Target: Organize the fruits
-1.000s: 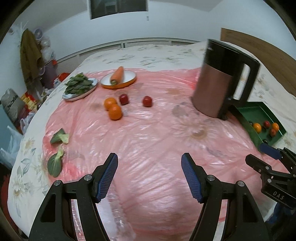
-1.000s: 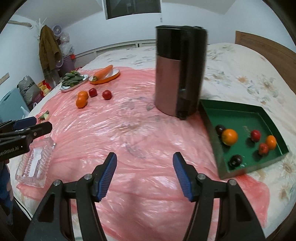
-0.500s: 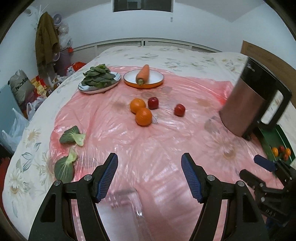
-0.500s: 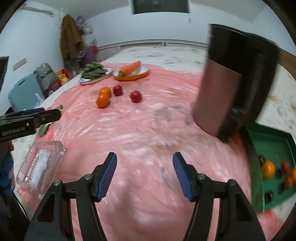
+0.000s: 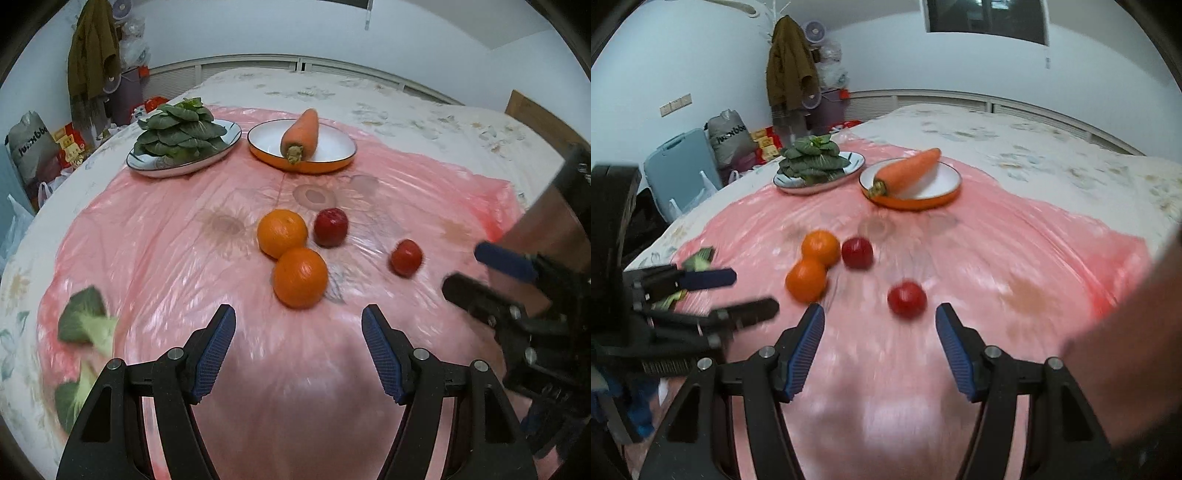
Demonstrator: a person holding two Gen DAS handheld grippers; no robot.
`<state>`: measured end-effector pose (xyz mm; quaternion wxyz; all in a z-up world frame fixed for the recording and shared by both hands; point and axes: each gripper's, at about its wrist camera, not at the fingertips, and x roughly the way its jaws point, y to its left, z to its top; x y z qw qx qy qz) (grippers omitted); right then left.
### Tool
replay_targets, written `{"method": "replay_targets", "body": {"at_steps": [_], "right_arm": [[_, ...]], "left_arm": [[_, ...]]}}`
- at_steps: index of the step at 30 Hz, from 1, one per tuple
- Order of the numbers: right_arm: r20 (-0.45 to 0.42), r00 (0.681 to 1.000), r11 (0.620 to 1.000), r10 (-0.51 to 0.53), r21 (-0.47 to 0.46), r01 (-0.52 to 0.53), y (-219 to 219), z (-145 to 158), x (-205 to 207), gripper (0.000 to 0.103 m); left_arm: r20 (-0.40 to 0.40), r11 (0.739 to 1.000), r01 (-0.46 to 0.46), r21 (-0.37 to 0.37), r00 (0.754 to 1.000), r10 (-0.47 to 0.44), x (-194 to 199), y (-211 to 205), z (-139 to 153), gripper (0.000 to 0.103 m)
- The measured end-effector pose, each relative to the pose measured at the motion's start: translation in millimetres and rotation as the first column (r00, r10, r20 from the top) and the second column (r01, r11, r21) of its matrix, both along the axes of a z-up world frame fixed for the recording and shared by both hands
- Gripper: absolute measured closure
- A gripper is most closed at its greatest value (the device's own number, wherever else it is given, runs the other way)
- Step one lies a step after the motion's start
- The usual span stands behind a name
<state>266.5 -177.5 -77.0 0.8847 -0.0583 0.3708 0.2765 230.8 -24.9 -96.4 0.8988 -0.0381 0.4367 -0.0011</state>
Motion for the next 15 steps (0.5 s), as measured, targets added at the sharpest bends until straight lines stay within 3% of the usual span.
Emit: {"method": "replay_targets", "body": {"at_steps": [8, 15], "right_arm": [[-0.075, 0.992, 0.994, 0.103, -0.035, -0.106, 33.7, -21.1, 57.6, 0.025], [-0.137, 0.974, 0.978, 0.179, -0.083, -0.191, 52.1, -26.5, 85.6, 0.025]], "left_arm": [[-0.087, 0.999, -0.045, -0.01, 0.995, 0.044, 33.1, 12.4, -15.7, 0.042], [-0.12, 1.0, -0.004, -0.007, 0.993, 0.003, 40.7, 6.3, -20.7, 0.042]]}}
